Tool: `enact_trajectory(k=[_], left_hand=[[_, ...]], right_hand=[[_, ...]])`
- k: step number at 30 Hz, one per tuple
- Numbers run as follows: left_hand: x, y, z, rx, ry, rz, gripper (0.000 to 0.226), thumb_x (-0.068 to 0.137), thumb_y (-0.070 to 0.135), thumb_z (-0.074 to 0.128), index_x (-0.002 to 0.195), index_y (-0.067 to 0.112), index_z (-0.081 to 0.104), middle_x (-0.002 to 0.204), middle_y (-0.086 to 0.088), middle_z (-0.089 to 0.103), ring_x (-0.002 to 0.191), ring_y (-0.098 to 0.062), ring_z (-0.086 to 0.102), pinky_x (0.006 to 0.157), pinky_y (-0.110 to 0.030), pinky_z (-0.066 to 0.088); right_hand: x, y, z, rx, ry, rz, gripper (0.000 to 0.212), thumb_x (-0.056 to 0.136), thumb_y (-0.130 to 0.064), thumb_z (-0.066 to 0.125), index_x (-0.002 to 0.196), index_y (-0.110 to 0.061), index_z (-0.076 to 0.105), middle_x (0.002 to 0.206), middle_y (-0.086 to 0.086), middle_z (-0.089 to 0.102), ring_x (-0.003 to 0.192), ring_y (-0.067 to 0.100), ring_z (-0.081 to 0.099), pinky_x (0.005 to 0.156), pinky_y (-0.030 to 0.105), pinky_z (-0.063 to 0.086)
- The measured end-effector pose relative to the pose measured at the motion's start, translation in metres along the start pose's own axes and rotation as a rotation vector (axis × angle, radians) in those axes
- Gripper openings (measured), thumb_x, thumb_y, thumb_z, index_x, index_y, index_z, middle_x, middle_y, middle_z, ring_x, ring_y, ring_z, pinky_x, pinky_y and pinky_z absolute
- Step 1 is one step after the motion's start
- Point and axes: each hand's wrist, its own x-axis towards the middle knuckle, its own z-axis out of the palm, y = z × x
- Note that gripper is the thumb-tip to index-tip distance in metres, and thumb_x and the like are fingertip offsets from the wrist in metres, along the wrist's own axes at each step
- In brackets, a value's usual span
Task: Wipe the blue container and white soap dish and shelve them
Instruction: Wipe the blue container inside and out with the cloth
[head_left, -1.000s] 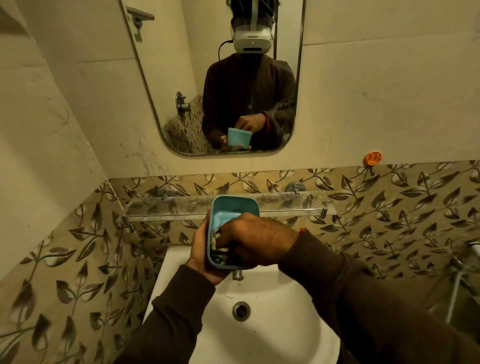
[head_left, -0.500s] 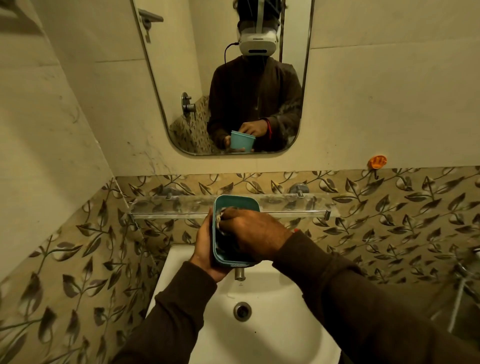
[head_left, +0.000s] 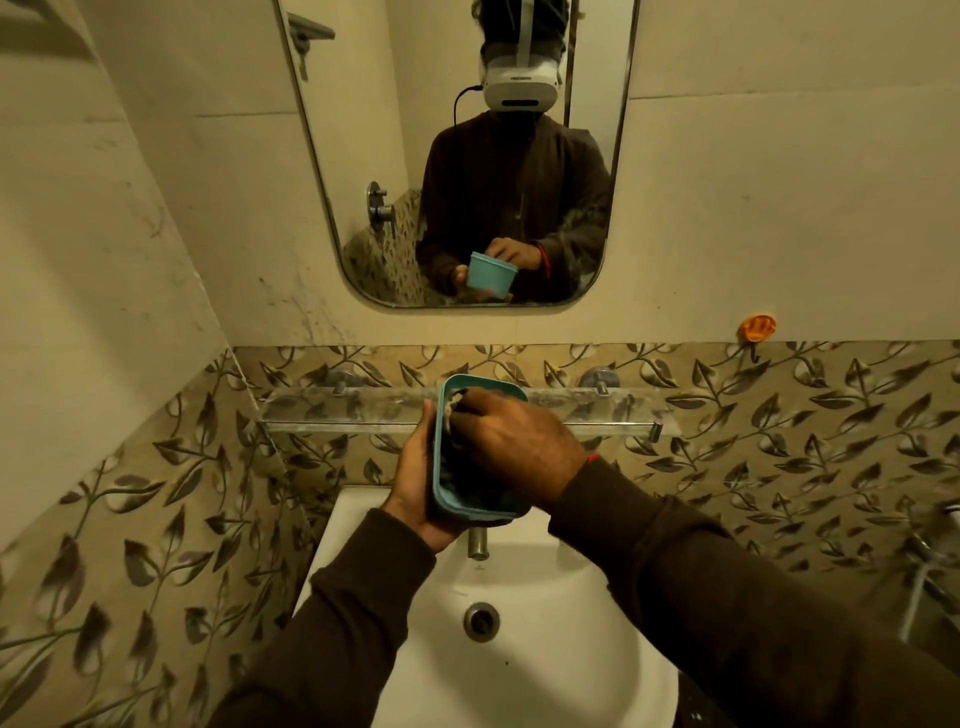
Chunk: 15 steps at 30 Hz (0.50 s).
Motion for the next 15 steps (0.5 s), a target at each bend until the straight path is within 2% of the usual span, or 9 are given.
enact_trajectory(k=[3,6,9,15], left_hand=[[0.005,-0.002,0.008,0.045,0.047,0.039,0.071,0.090,0.074,0.044,0.127,0.019,0.070,0.127,-0.022,0.070,0.112,-0.040,0.069,0.087,-0.055,0.058],[0.011,0.005,0.012,0.134,0.080,0.103,0.073,0.091,0.075,0.042,0.131,0.019,0.067,0.131,-0.019,0.069,0.119,-0.036,0.067,0.093,-0.052,0.055],[0.015,0.007,0.015,0.185,0.103,0.135,0.072,0.091,0.075,0.041,0.129,0.020,0.069,0.129,-0.017,0.070,0.119,-0.034,0.067,0.091,-0.049,0.056],[0.021,0.013,0.019,0.237,0.146,0.206,0.071,0.092,0.072,0.043,0.114,0.014,0.077,0.120,-0.019,0.074,0.110,-0.034,0.072,0.080,-0.041,0.061]], right_hand=[[0.002,-0.002,0.005,-0.173,0.016,0.158,0.059,0.076,-0.030,0.076,0.126,-0.008,0.054,0.125,0.017,0.057,0.114,0.034,0.055,0.097,0.047,0.042],[0.001,-0.004,0.006,-0.270,0.028,0.253,0.049,0.080,-0.028,0.070,0.120,-0.005,0.054,0.119,0.018,0.058,0.112,0.035,0.054,0.097,0.049,0.035],[0.000,-0.003,-0.001,-0.333,0.016,0.245,0.043,0.084,-0.029,0.064,0.120,-0.006,0.054,0.118,0.016,0.058,0.113,0.035,0.052,0.099,0.050,0.030],[-0.006,-0.014,-0.004,-0.321,-0.098,0.188,0.048,0.086,-0.036,0.063,0.128,-0.015,0.053,0.125,0.010,0.059,0.116,0.033,0.053,0.104,0.053,0.023]])
